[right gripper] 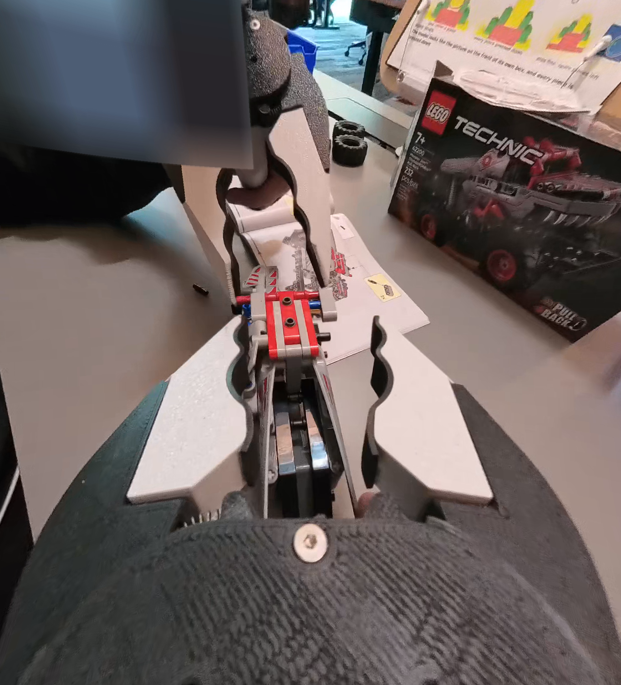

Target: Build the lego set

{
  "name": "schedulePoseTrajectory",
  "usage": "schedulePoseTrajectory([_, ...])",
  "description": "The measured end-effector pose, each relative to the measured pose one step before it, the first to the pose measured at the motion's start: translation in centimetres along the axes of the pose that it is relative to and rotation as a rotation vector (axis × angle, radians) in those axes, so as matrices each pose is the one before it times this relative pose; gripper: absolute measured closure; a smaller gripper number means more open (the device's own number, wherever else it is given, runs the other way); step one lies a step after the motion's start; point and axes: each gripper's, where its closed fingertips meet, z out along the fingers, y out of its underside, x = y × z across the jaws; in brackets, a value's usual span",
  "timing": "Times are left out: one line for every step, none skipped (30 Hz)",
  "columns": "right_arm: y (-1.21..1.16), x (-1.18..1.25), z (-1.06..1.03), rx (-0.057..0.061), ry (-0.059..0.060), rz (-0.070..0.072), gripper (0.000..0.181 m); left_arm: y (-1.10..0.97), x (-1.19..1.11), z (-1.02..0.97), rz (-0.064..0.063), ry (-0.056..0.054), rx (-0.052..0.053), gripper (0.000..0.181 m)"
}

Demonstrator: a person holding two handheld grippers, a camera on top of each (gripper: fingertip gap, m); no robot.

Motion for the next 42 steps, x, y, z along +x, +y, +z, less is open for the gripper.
schedulePoseTrajectory([0.059, 0.032, 0.165, -0.0034, -0.0036, 0.0049, 0.116, -0.004, 0.066, 0.103, -0.0061, 0.0085, 0.0067, 0.133])
schedulePoseTrajectory([0.041, -0.125, 0.144, 0.0008, -0.0158, 0.0048, 0.117, 0.048, 0.075, 0.08, -0.002, 0.0072, 0.0018, 0.133])
schedulePoseTrajectory([0.066, -0.248, 0.144, 0.0021, -0.0237, 0.003, 0.12, 0.135, -0.037, 0.026, 0.0012, 0.0003, -0.0053, 0.133])
schedulePoseTrajectory([0.046, -0.175, 0.136, 0.0022, -0.0202, 0.0004, 0.122, 0.137, -0.113, -0.025, 0.0044, -0.0041, -0.0073, 0.133])
schedulePoseTrajectory([0.022, -0.121, 0.155, 0.0005, -0.0159, -0.0051, 0.123, 0.002, -0.036, -0.078, 0.0051, 0.0006, -0.0012, 0.133])
schedulePoseTrajectory([-0.008, -0.099, 0.135, -0.0011, -0.0129, -0.0097, 0.125, -0.116, -0.052, -0.113, 0.0031, 0.0006, 0.0054, 0.132])
schedulePoseTrajectory([-0.049, -0.066, 0.117, -0.0019, -0.0081, -0.0102, 0.126, -0.154, -0.066, -0.098, 0.0026, 0.0004, 0.0073, 0.132])
schedulePoseTrajectory([-0.068, -0.1, 0.122, -0.0018, -0.007, -0.0123, 0.128, -0.144, -0.035, -0.087, 0.0019, 0.0029, 0.0069, 0.132])
schedulePoseTrajectory([-0.072, -0.093, 0.104, -0.0005, -0.0023, -0.0143, 0.13, -0.117, -0.081, -0.037, 0.0004, 0.0031, 0.0069, 0.132])
schedulePoseTrajectory([-0.044, -0.045, 0.058, 0.0001, 0.0036, -0.0141, 0.13, -0.058, -0.102, 0.018, -0.002, 0.0027, 0.0042, 0.132])
schedulePoseTrajectory([-0.021, 0.022, 0.021, -0.001, 0.0077, -0.0041, 0.131, 0.001, -0.021, 0.074, -0.0022, 0.0077, 0.0017, 0.132])
schedulePoseTrajectory([0.008, 0.009, -0.003, -0.0035, 0.0075, 0.0007, 0.131, 0.031, 0.049, 0.1, -0.0004, 0.0106, 0.001, 0.132])
schedulePoseTrajectory([0.03, 0.049, -0.007, -0.003, 0.0102, 0.0066, 0.131, 0.04, 0.005, 0.104, 0.0001, 0.0049, 0.0003, 0.132])
schedulePoseTrajectory([0.058, 0.135, 0.014, -0.0048, 0.0124, 0.0179, 0.129, 0.053, -0.012, 0.11, 0.0011, 0.0025, -0.0018, 0.132])
schedulePoseTrajectory([0.11, 0.276, 0.047, -0.0096, 0.017, 0.0261, 0.123, 0.02, 0.052, 0.105, 0.0021, 0.0039, -0.0002, 0.132])
schedulePoseTrajectory([0.066, 0.128, 0.039, -0.0087, 0.0029, 0.0242, 0.121, -0.033, 0.03, 0.073, 0.0012, -0.0006, 0.0029, 0.132])
schedulePoseTrajectory([-0.003, -0.13, 0.053, -0.0026, -0.0107, 0.0082, 0.124, -0.057, -0.046, 0.041, -0.0006, -0.0067, 0.005, 0.132])
schedulePoseTrajectory([-0.024, -0.109, 0.069, 0.0018, -0.0047, -0.0118, 0.125, -0.026, -0.094, 0.037, -0.0051, -0.0086, 0.0029, 0.132])
schedulePoseTrajectory([-0.078, -0.034, 0.073, 0.0071, 0.0027, -0.015, 0.128, 0.036, -0.119, 0.034, -0.0072, -0.0104, 0.0007, 0.133])
schedulePoseTrajectory([-0.087, 0.004, 0.073, 0.0042, 0.0044, -0.0094, 0.13, 0.044, -0.027, 0.03, -0.0043, -0.0058, 0.0016, 0.134])
schedulePoseTrajectory([-0.002, 0.0, 0.062, -0.0038, 0.0027, -0.0041, 0.13, 0.023, 0.06, 0.043, -0.0037, -0.0009, 0.0038, 0.135])
schedulePoseTrajectory([-0.024, -0.051, -0.008, -0.0021, -0.0019, -0.0063, 0.131, 0.062, 0.186, 0.051, -0.004, 0.0083, 0.0007, 0.135])
schedulePoseTrajectory([-0.022, -0.055, -0.033, -0.0002, -0.0031, -0.006, 0.131, 0.041, 0.225, 0.077, -0.0028, 0.0103, -0.0002, 0.139])
schedulePoseTrajectory([0.011, -0.007, -0.014, -0.002, -0.0019, 0.0047, 0.132, 0.027, 0.109, 0.083, -0.0032, 0.0028, 0.0, 0.14])
schedulePoseTrajectory([0.027, -0.003, -0.019, -0.0025, -0.0045, 0.0141, 0.132, -0.03, -0.185, 0.03, -0.0035, -0.0135, 0.0028, 0.139])
schedulePoseTrajectory([-0.024, 0.038, -0.051, 0.0028, -0.0037, 0.0196, 0.132, -0.06, -0.219, 0.002, -0.0033, -0.0128, 0.0033, 0.136])
schedulePoseTrajectory([-0.051, -0.114, -0.063, 0.0049, -0.0156, 0.0158, 0.133, -0.086, -0.009, -0.024, -0.0051, 0.0034, 0.0043, 0.135])
schedulePoseTrajectory([0.058, -0.113, -0.025, 0.0039, -0.0134, 0.004, 0.132, -0.079, -0.017, -0.035, -0.0064, 0.0041, 0.0045, 0.135])
schedulePoseTrajectory([0.024, -0.011, -0.018, 0.0066, -0.0035, 0.0082, 0.132, 0.007, -0.139, 0.003, -0.0017, -0.0044, 0.0004, 0.133])
schedulePoseTrajectory([0.049, 0.095, -0.004, -0.0021, 0.0022, 0.0147, 0.132, 0.015, -0.03, 0.03, 0.0006, 0.0011, -0.0003, 0.133])
schedulePoseTrajectory([0.024, 0.032, 0.012, -0.0076, 0.0005, 0.0085, 0.133, -0.013, 0.111, 0.017, 0.0003, 0.0078, -0.0008, 0.134])
schedulePoseTrajectory([0.008, -0.027, 0.0, -0.0086, 0.001, -0.0051, 0.133, -0.016, 0.004, 0.0, 0.0045, -0.0017, -0.0027, 0.134])
schedulePoseTrajectory([0.014, -0.02, -0.017, -0.0108, 0.0057, -0.0106, 0.133, -0.02, -0.025, -0.027, 0.0115, -0.0075, -0.0034, 0.134])
schedulePoseTrajectory([0.019, -0.021, -0.025, -0.0133, 0.0064, -0.0083, 0.133, -0.035, -0.038, -0.017, 0.0157, -0.0118, -0.0064, 0.135])
schedulePoseTrajectory([0.022, -0.017, -0.017, -0.0121, 0.0052, -0.0051, 0.133, -0.028, -0.04, 0.006, 0.0181, -0.0145, -0.0089, 0.135])
schedulePoseTrajectory([0.04, -0.042, -0.024, -0.0092, 0.0002, -0.0016, 0.133, -0.055, -0.007, -0.02, 0.0174, -0.013, -0.0081, 0.135])
schedulePoseTrajectory([0.015, -0.035, -0.022, -0.0048, -0.0006, -0.0038, 0.133, -0.021, 0.0, -0.004, 0.0138, -0.0136, -0.0095, 0.135])
schedulePoseTrajectory([0.006, -0.011, -0.025, -0.003, 0.0015, -0.008, 0.133, -0.038, 0.047, -0.017, 0.0124, -0.0108, -0.0065, 0.135])
schedulePoseTrajectory([0.017, -0.079, -0.022, -0.0034, -0.0001, -0.009, 0.133, -0.06, -0.019, -0.031, 0.0139, -0.0167, -0.0012, 0.135])
schedulePoseTrajectory([-0.008, -0.018, -0.044, -0.0048, 0.006, -0.0148, 0.133, -0.024, -0.074, -0.052, 0.0158, -0.0228, -0.0011, 0.136])
schedulePoseTrajectory([-0.004, 0.055, -0.02, -0.006, 0.0127, -0.0147, 0.133, -0.007, 0.008, -0.035, 0.0146, -0.0179, -0.0012, 0.136])
schedulePoseTrajectory([0.007, -0.016, -0.003, -0.0058, 0.0069, -0.0124, 0.133, -0.048, 0.083, -0.029, 0.008, -0.011, 0.0032, 0.136])
